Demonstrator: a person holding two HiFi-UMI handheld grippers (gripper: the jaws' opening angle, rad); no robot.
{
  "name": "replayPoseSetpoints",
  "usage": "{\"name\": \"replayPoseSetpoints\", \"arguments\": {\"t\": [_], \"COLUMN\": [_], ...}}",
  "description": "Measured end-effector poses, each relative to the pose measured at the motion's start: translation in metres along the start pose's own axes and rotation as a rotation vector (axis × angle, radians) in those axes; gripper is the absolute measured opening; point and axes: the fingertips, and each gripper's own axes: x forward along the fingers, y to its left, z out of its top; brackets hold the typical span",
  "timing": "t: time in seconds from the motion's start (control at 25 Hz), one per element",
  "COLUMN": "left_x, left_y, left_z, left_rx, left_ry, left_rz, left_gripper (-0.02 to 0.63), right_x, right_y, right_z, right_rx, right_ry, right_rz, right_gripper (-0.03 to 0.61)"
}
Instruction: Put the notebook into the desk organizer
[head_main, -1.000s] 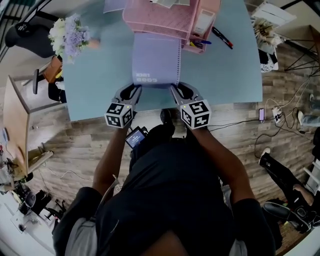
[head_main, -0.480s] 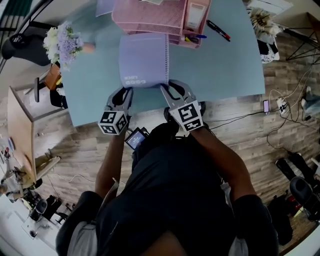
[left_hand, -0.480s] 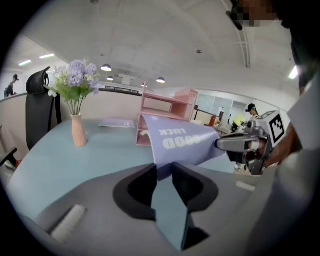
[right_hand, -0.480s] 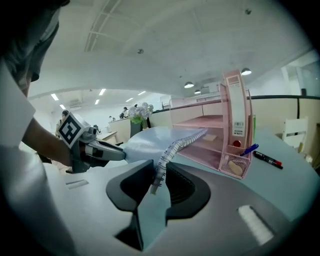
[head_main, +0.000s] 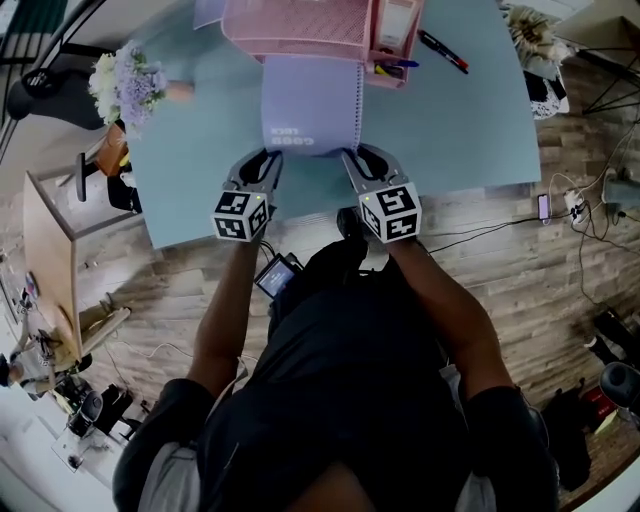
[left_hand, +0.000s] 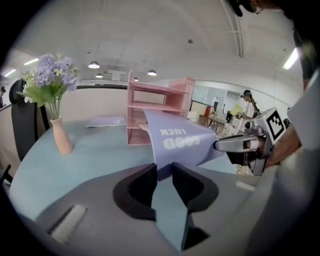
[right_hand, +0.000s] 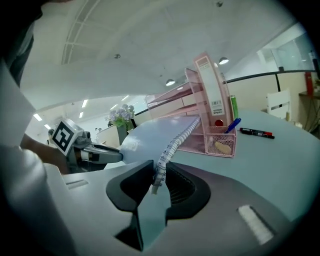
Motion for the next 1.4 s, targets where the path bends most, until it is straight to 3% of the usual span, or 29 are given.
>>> {"name": "replayPoseSetpoints", "arguments": {"t": [0.24, 0.44, 0.6, 1.4], "left_x": [0.017, 0.033, 0.044, 0.088], "left_y": [0.008, 0.015, 0.021, 0.056], "left_z": [0.002, -0.001, 0.002, 0.023], "left_rx": [-0.043, -0.082, -0.103, -0.196], "left_ry": [0.059, 0.101, 0.098, 0.054], "left_rz": [-0.010, -0.015, -0.016, 0.037], "left_gripper": [0.158, 0.163, 0.163, 0.152], "right_x": [0.016, 0.030, 0.041, 0.084], "right_y": [-0.015, -0.029, -0.041, -0.083], "right_z": [0.000, -0.007, -0.008, 0.009], "right_rx": [0.091, 0.234, 0.345, 0.618], "right_ry": [0.043, 0.086, 0.099, 0.118], "right_rz": [-0.007, -0.023, -0.044, -0.063], "right_gripper": [0.077, 0.074, 0.071, 0.060]}}
